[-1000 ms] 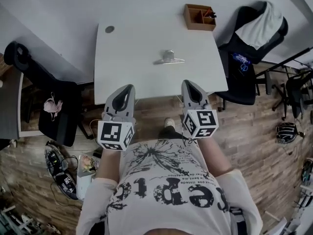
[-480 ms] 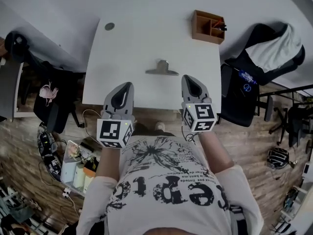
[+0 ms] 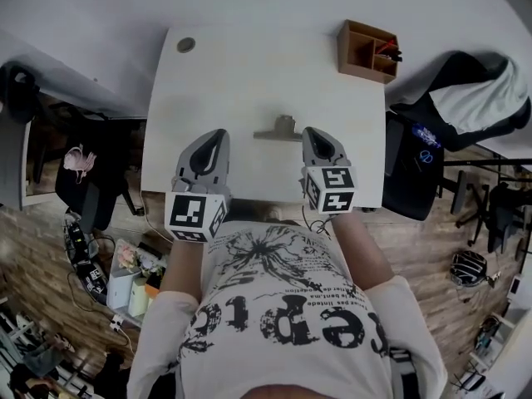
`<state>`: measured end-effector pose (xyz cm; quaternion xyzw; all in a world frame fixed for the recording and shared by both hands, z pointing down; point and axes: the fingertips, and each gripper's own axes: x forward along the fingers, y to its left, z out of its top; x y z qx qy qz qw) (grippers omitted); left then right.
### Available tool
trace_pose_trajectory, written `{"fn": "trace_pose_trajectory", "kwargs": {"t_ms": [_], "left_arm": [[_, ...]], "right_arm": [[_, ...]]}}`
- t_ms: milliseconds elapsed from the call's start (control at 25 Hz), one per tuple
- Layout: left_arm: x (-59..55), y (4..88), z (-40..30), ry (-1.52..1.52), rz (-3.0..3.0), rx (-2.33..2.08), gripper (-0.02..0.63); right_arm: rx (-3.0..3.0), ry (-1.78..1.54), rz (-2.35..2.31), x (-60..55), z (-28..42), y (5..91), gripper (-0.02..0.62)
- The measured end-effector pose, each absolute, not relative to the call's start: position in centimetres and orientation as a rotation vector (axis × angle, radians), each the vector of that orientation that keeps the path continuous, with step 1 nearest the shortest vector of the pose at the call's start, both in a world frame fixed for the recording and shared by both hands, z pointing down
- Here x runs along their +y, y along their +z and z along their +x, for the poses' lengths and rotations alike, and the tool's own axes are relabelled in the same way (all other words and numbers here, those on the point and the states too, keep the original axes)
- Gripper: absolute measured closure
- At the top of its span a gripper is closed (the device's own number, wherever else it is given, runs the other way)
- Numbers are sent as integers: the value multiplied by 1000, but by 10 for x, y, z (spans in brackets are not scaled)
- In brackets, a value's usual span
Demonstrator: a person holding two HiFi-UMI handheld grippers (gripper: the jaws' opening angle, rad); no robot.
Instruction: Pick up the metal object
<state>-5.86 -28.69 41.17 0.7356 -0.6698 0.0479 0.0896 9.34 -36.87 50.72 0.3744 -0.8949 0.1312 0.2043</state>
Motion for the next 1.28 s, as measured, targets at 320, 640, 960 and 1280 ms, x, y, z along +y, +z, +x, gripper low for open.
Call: {"fn": "trace_pose_trajectory", "kwargs": {"t_ms": [320, 640, 960, 1280], "left_arm": [[-336, 425, -92, 158, 2232, -1900, 595], [-361, 457, -121, 225, 2229, -1816, 595], [-362, 479, -142, 250, 2198, -1793, 595], [-359, 485, -146, 263, 2185, -1765, 595]], "right_arm": [[-2316, 511, 1042, -397, 59, 571, 455], [-2103, 673, 1077, -406, 46, 639, 317], [-1964, 783, 1101, -404, 44, 674, 301], [-1905, 851, 1126, -404, 42, 680, 313]]}}
